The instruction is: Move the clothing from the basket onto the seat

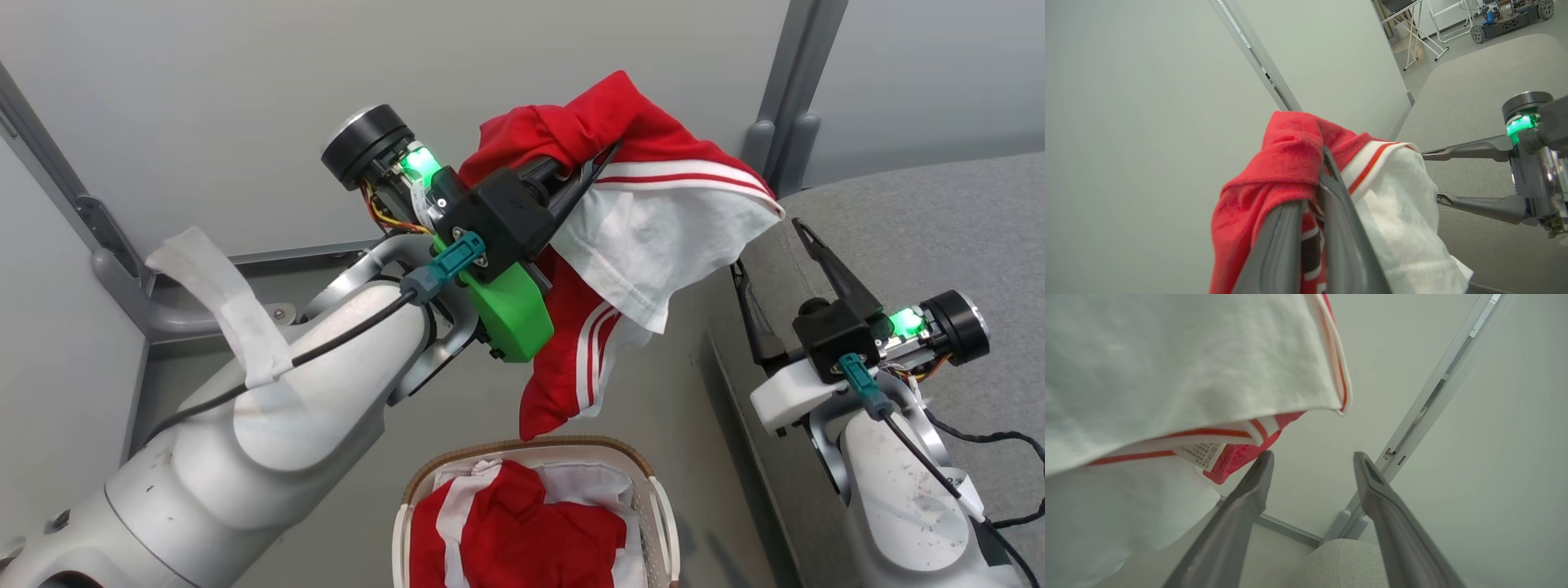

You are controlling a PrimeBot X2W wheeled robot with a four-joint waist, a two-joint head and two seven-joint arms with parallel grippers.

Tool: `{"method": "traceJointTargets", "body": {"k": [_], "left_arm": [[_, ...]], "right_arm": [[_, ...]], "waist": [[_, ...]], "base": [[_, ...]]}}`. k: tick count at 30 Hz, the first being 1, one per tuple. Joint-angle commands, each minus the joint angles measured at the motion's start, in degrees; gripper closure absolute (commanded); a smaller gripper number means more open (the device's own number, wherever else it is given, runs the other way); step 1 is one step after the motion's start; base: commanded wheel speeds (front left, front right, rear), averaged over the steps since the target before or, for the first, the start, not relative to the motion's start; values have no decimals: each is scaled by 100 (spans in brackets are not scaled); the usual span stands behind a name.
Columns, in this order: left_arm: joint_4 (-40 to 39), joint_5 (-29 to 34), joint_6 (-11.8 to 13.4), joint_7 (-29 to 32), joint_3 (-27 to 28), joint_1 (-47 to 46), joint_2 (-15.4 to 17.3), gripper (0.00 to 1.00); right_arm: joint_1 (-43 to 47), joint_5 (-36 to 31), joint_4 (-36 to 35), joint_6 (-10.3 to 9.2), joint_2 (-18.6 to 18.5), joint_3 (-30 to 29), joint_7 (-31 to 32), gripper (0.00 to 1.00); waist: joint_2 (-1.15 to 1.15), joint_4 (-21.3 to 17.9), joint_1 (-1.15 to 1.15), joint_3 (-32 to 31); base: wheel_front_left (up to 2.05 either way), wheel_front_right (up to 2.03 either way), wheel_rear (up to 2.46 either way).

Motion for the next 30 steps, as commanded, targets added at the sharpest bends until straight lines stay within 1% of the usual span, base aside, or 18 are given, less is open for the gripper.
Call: {"method": "traceJointTargets", "body": {"k": [1, 5, 9, 12, 13, 14, 15, 17, 18, 26, 28, 29, 30], "left_arm": [[-31, -2, 14, -16, -27, -2, 6, 100], [-46, -39, -1, 21, -97, 91, 23, 100], [-15, -65, -10, 21, -146, 140, 29, 100], [17, -106, -14, -5, -176, 185, 36, 100], [36, -118, -13, -10, -184, 201, 41, 100], [51, -136, -8, -23, -188, 222, 42, 100], [65, -151, -3, -35, -193, 235, 44, 100], [93, -171, 7, -54, -204, 273, 51, 100], [112, -204, 15, -46, -203, 306, 53, 100], [259, -464, 143, -248, -117, 708, 61, 100], [287, -533, 247, -433, -47, 842, 19, 73], [314, -564, 295, -538, -25, 928, 1, 48], [345, -586, 329, -615, -11, 998, -10, 18]], "right_arm": [[-108, -39, -40, -6, -20, -20, -10, 0], [-246, -55, -160, -6, -18, 107, -10, 0], [-445, -101, -229, -6, -96, 403, -10, 0], [-509, -9, -150, -6, -168, 694, -10, 0], [-542, 39, -113, -6, -190, 763, -10, 12], [-580, 93, -59, -6, -214, 827, -9, 52], [-602, 135, -25, -6, -220, 873, -9, 64], [-610, 228, 59, -6, -222, 966, -10, 95], [-606, 269, 100, -6, -222, 1012, -10, 100], [-672, 448, 199, -6, -193, 1111, -10, 100], [-692, 475, 172, -6, -182, 1075, -10, 100], [-698, 484, 160, -6, -175, 1062, -10, 100], [-701, 489, 153, -6, -172, 1052, -10, 100]], "waist": [[0, 16, 0, 2], [0, 33, 0, 1], [0, 35, 0, -8], [0, 34, 0, -23], [0, 32, 0, -29], [0, 30, 0, -35], [0, 27, 0, -40], [0, 21, 0, -49], [0, 17, 0, -54], [0, -21, 0, -45], [0, -23, 0, -28], [0, -25, 0, -17], [0, -26, 0, -10]], "base": [[0, 0, 0], [0, 0, 0], [0, 0, 0], [0, 0, 0], [0, 0, 0], [0, 0, 0], [0, 0, 0], [0, 0, 0], [0, 0, 0], [0, 0, 0], [0, 0, 0], [0, 0, 0], [0, 0, 0]]}}
